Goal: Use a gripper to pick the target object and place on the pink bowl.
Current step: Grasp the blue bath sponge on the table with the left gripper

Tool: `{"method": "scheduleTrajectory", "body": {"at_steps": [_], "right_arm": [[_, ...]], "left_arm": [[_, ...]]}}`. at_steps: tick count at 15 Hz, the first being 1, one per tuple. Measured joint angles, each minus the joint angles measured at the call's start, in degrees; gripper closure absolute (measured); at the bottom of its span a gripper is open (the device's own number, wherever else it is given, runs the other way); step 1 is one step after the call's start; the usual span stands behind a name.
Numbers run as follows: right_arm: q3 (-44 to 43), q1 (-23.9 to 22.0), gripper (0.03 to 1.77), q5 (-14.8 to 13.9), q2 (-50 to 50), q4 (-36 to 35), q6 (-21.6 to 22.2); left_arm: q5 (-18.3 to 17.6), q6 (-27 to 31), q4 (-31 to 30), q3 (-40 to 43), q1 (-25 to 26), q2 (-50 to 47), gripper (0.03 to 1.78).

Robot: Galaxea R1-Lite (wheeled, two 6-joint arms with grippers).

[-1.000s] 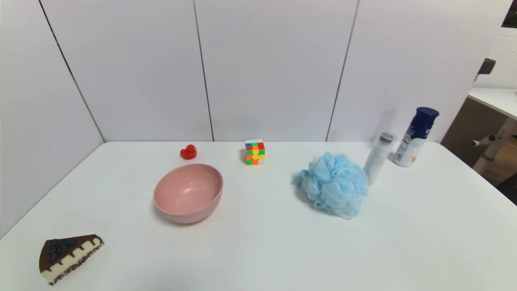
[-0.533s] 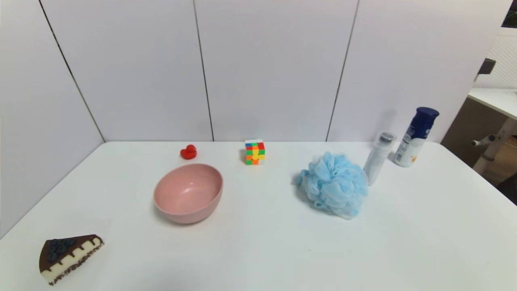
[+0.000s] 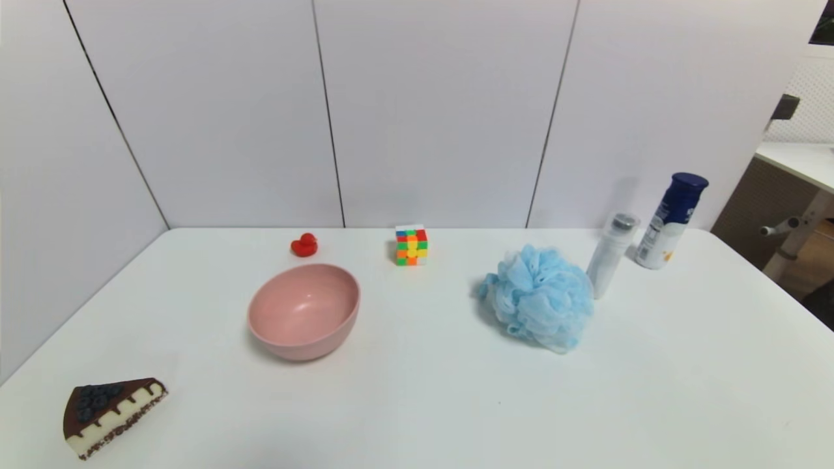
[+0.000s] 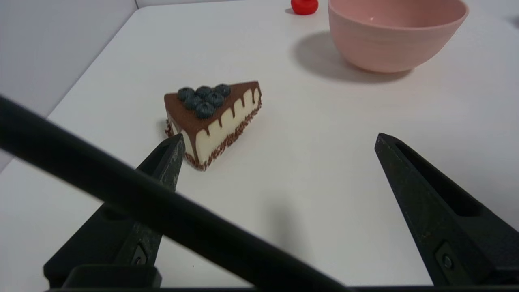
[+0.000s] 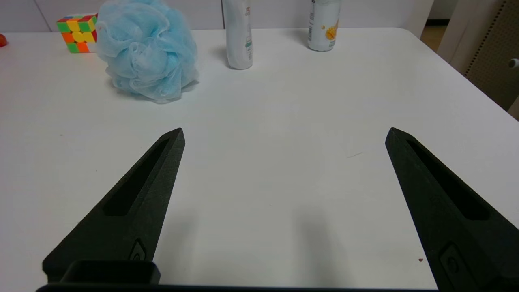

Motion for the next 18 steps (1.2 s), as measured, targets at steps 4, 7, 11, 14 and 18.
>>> {"method": "scheduleTrajectory", "body": {"at_steps": [4, 7, 11, 14, 18], "right_arm": [[0.00, 0.00, 0.09, 0.02, 0.00, 0.00, -0.02], [0.00, 0.00, 0.09, 0.00, 0.00, 0.00, -0.02], [0.00, 0.02, 0.09, -0.02, 0.00, 0.00, 0.00], [0.00, 0.05, 0.09, 0.00, 0.00, 0.00, 0.00], [0.00, 0.00, 0.09, 0.02, 0.00, 0.00, 0.00]], "left_arm": [[-0.27, 1.18, -0.04, -9.89, -2.01, 9.96, 0.12], [-0.44, 3.85, -0.09, -19.37, -5.81, 20.32, 0.12], [-0.93, 9.48, -0.15, -32.13, -12.13, 35.15, 0.12], [-1.38, 11.93, -0.15, -41.89, -19.10, 46.25, 0.12], [-1.57, 12.02, -0.23, -55.74, -29.07, 61.31, 0.12]]}}
